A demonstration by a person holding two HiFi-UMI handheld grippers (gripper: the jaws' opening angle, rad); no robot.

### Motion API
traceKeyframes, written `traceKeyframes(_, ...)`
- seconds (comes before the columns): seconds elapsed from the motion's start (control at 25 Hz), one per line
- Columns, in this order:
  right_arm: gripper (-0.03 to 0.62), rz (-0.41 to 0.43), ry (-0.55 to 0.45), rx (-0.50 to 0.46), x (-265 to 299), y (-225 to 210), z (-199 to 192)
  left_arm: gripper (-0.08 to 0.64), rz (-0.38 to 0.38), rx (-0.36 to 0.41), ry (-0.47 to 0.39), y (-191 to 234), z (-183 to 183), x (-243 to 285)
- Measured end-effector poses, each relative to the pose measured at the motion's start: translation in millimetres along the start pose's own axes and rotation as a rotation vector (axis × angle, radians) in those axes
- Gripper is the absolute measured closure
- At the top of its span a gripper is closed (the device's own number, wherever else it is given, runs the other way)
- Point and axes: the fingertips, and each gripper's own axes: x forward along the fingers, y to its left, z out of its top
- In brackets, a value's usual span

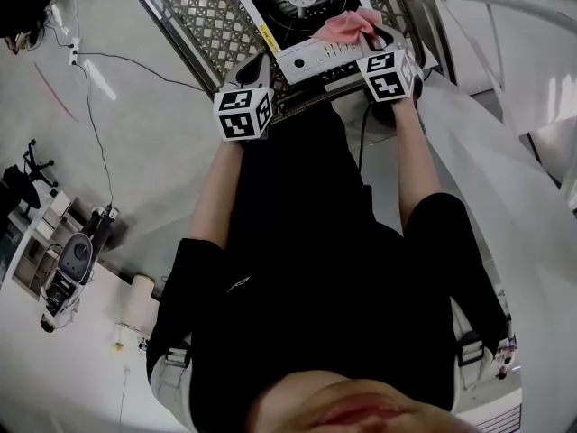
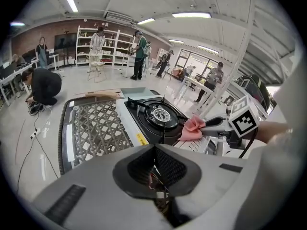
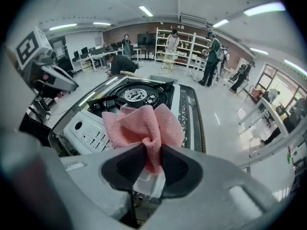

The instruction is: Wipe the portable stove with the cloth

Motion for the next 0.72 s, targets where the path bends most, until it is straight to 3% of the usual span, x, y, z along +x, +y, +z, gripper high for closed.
traceKeyframes(0.28, 0.503, -0.034, -0.009, 0.018, -2.6, -12.1, -3.1, 0.560, 0.024, 0.007, -0.004, 5.1, -4.4, -13.7)
traceKeyframes(0.56, 0.560, -0.051, 0.013, 0.027, -6.3, -19.2, -10.1, 0.560, 0.026, 0.027, -0.009, 2.1, -7.6, -20.8)
traceKeyframes(0.72, 0.561, -0.070, -0.027, 0.038, -12.3, -17.2, -2.3, 0.560, 0.017, 0.031, -0.004, 1.0, -15.0, -22.0)
